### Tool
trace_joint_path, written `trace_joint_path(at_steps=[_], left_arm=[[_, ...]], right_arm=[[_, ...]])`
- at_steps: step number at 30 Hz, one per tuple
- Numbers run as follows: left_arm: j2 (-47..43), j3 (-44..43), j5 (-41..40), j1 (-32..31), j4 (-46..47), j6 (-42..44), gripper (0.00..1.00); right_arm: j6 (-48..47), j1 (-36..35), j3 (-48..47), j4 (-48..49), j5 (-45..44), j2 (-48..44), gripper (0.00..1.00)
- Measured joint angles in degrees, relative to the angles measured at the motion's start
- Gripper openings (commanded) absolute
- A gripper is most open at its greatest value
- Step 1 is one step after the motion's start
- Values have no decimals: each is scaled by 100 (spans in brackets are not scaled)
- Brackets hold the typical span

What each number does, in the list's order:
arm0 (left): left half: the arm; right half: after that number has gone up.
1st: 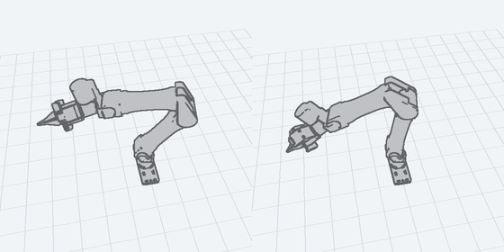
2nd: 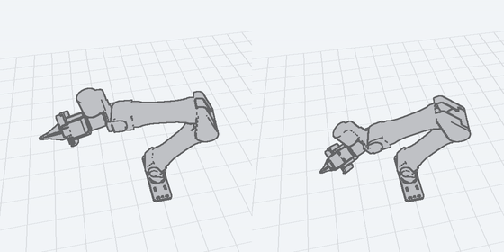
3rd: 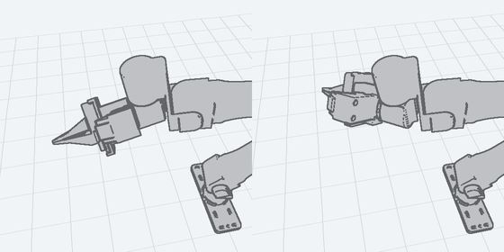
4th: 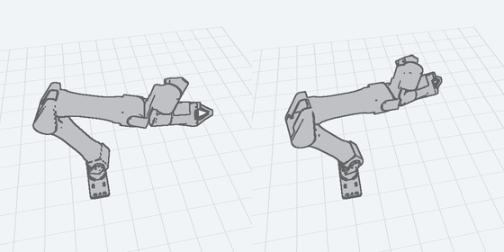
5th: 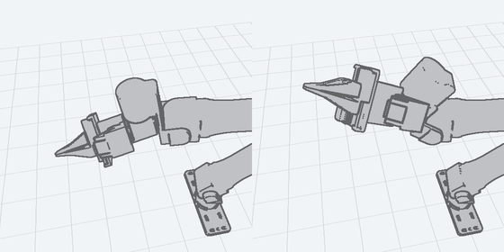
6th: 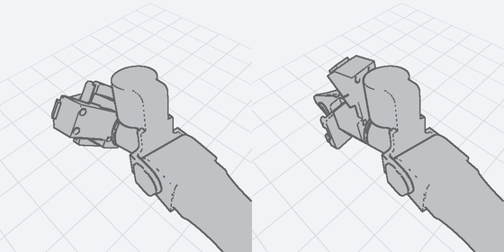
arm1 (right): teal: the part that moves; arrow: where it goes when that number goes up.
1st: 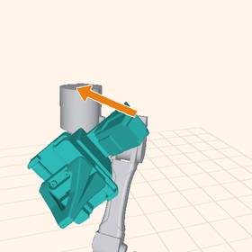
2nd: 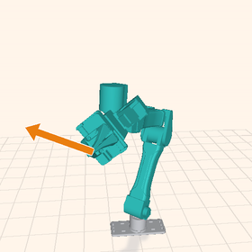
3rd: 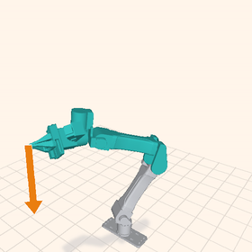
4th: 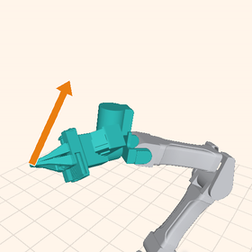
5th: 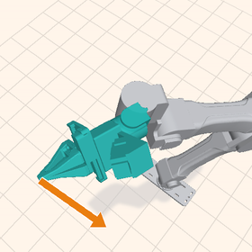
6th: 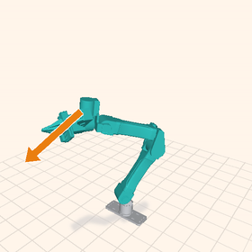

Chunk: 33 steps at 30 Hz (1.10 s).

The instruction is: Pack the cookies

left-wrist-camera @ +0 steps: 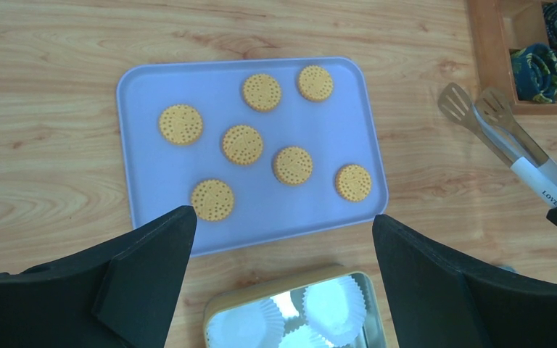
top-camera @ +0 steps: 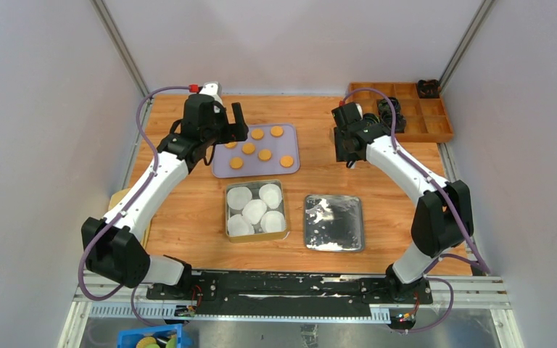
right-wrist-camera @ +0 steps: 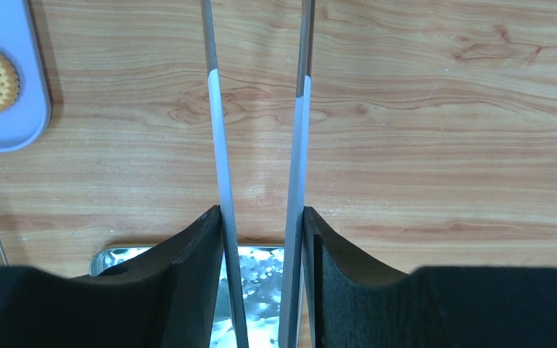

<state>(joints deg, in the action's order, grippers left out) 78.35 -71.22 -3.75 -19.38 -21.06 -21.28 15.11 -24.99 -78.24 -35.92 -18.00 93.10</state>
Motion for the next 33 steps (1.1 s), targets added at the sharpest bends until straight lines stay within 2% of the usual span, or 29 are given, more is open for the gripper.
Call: trace_joint_path(at_steps=[9,13,19,27,33], left_arm=[[0,0,17,0,0,0,99],[-9,0,15,0,0,0,99],[-15,0,15,0,0,0,99],[-15,0,13,0,0,0,99],[-15,74,11,0,13,2,99]], right_arm=[[46,0,116,39,131,15,38],[55,0,184,46,173,61,41],[72,0,197,81,216,302,31],[83,0,186,111,225,354,31],[151,0,-33,136,186,931,33]])
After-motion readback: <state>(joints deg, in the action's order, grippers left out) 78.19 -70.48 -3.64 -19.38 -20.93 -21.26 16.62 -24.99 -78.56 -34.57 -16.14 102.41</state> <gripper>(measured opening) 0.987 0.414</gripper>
